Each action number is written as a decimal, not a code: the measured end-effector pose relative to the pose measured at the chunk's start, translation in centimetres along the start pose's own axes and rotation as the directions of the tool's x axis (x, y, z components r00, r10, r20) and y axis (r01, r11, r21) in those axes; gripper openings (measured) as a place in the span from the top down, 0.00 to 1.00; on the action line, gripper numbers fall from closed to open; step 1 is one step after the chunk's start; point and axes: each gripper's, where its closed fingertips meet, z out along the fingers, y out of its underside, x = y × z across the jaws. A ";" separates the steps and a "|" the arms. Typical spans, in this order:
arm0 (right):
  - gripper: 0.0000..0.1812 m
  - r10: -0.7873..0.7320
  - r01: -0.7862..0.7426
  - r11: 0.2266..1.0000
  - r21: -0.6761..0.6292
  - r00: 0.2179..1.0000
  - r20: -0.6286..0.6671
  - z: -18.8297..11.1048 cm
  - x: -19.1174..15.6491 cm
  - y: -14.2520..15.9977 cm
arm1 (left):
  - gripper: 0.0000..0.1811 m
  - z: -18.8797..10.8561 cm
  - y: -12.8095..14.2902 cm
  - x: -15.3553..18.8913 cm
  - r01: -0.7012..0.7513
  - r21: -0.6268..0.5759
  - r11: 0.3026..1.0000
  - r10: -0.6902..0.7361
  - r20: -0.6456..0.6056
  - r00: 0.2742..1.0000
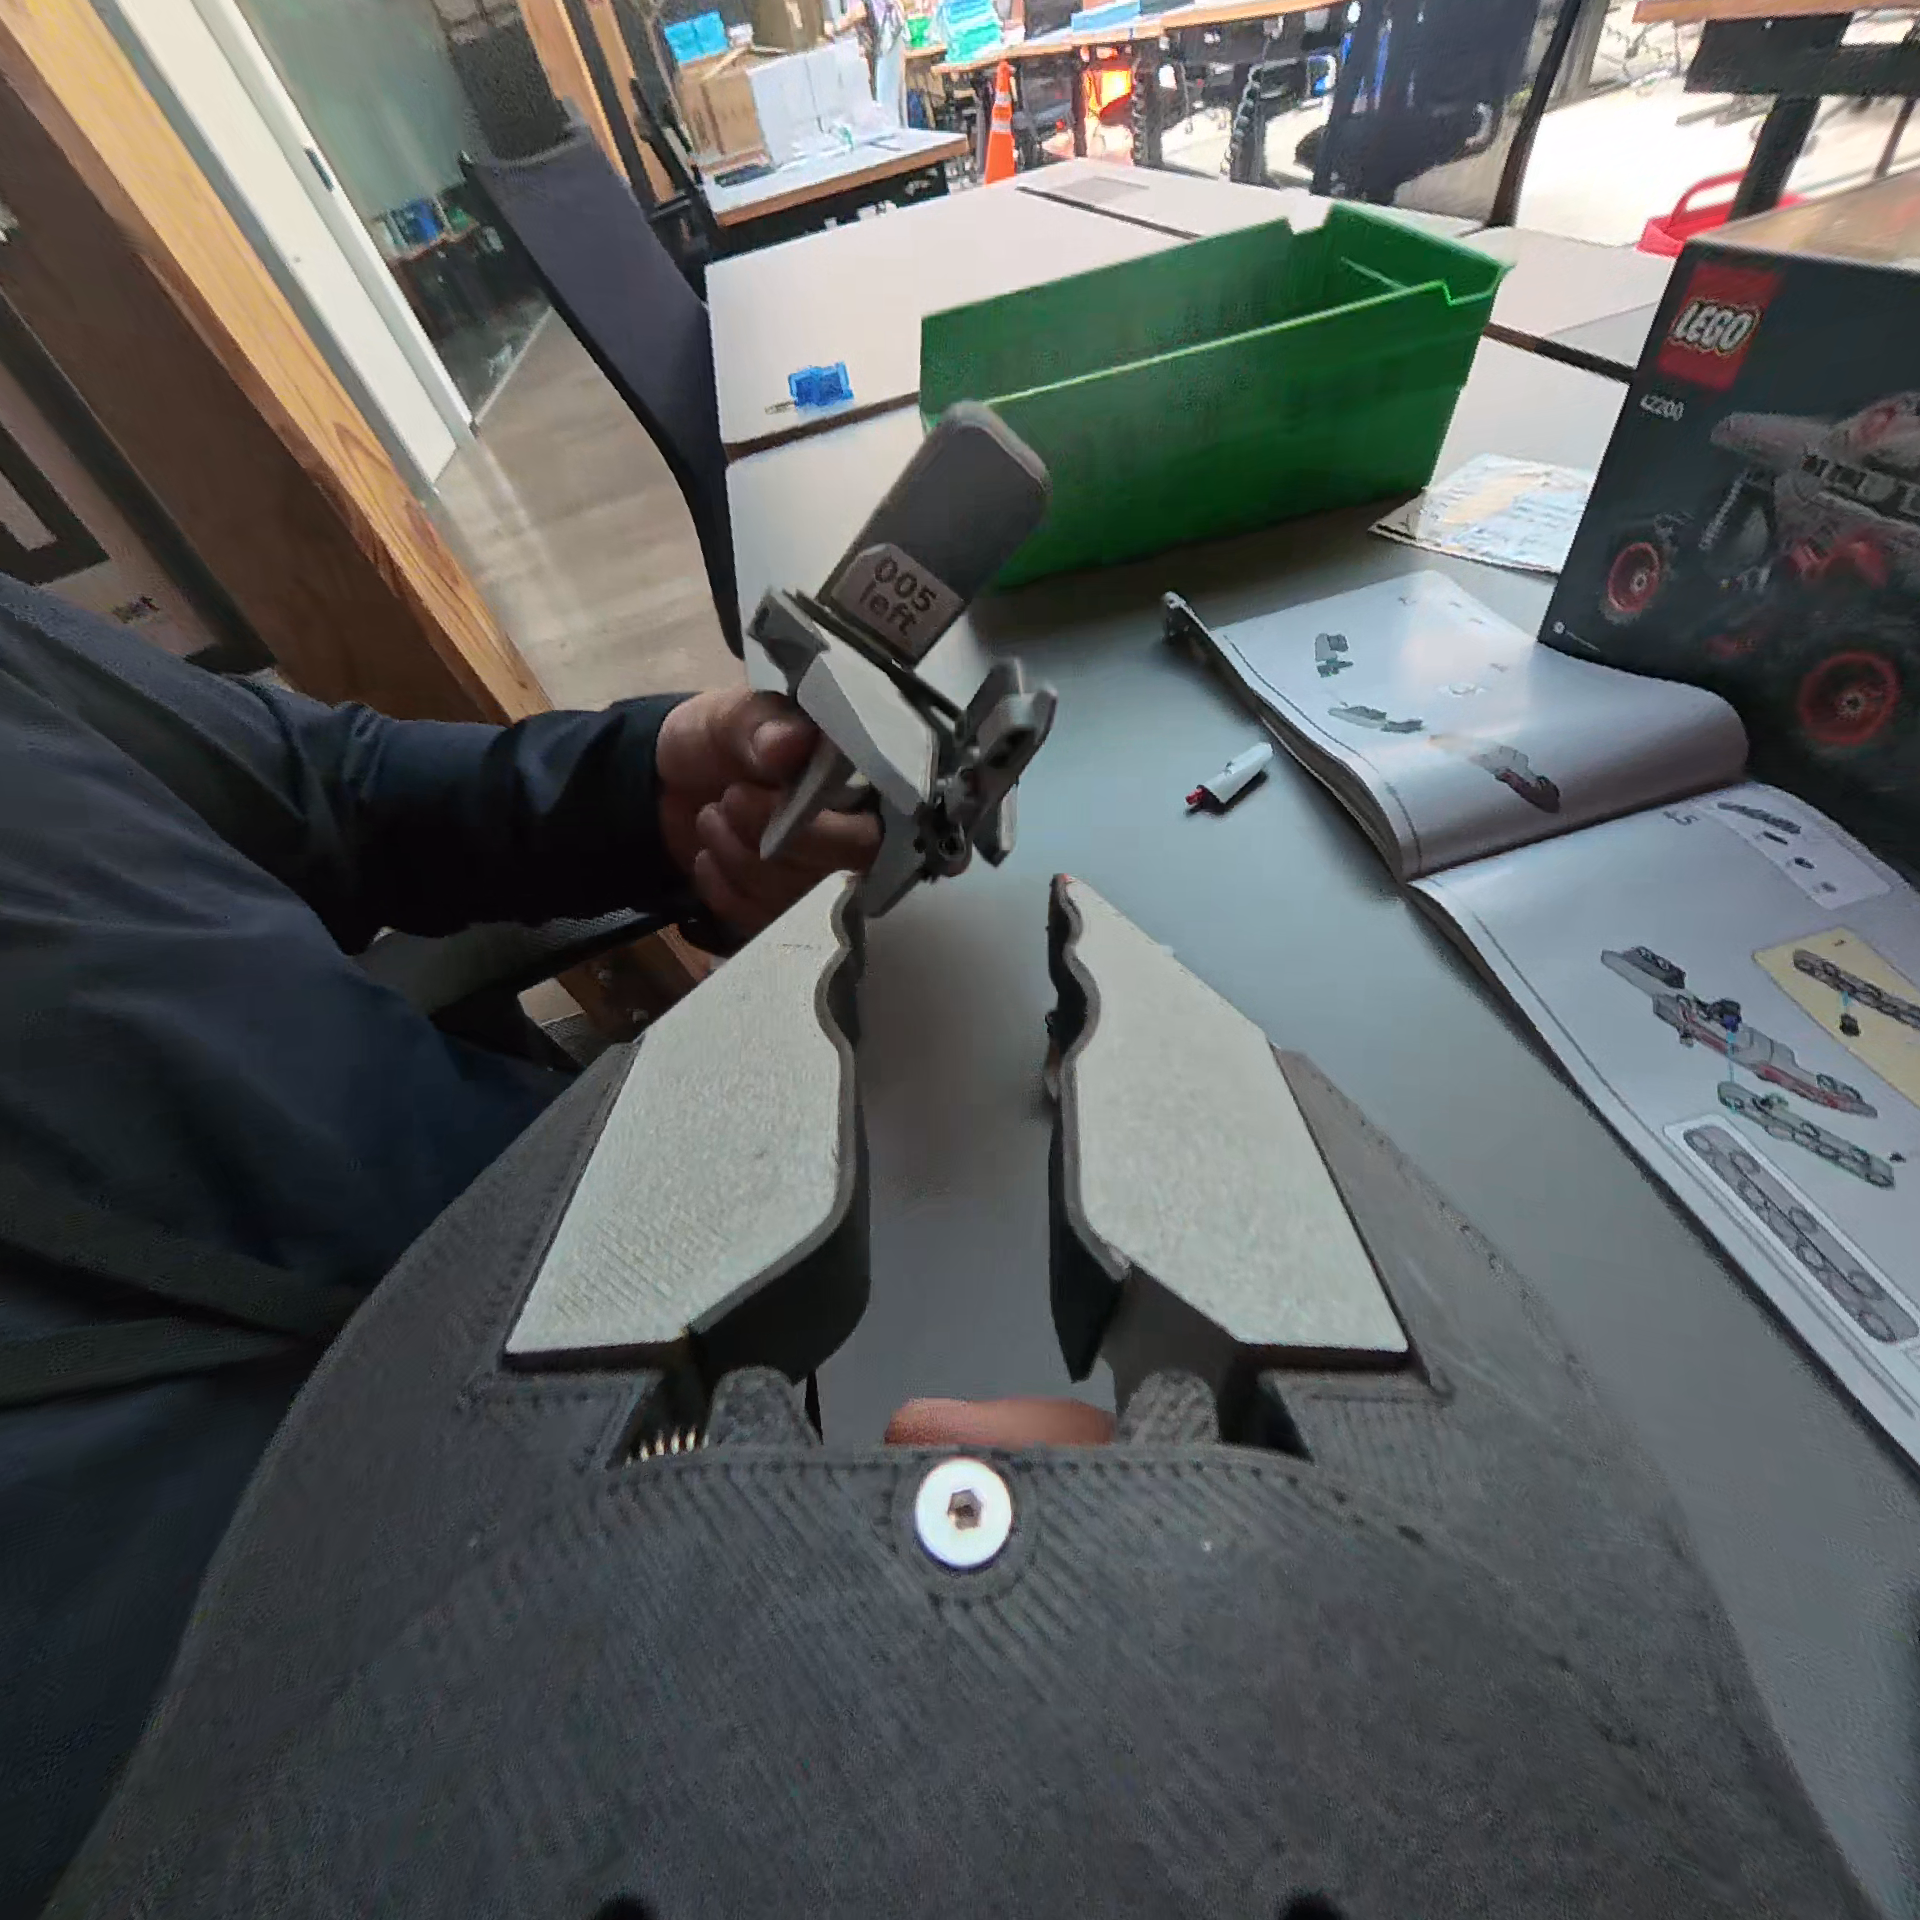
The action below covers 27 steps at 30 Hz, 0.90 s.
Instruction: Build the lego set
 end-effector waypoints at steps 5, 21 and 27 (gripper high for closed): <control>0.83 0.039 -0.040 0.999 0.020 0.998 0.054 0.8 0.3 -0.7 | 0.92 0.8 1.2 0.7 0.023 -0.032 0.999 -0.024 -0.032 0.999; 0.75 0.124 -0.107 0.988 -0.108 0.978 0.165 0.5 -1.1 3.7 | 0.93 -1.0 1.2 -1.0 -0.335 -0.577 -0.745 0.466 -0.092 -0.880; 0.85 0.071 -0.053 0.990 -0.131 0.988 0.136 2.0 -0.7 4.3 | 0.93 -0.7 1.6 -0.3 -0.252 -0.518 -0.817 0.347 -0.093 -0.933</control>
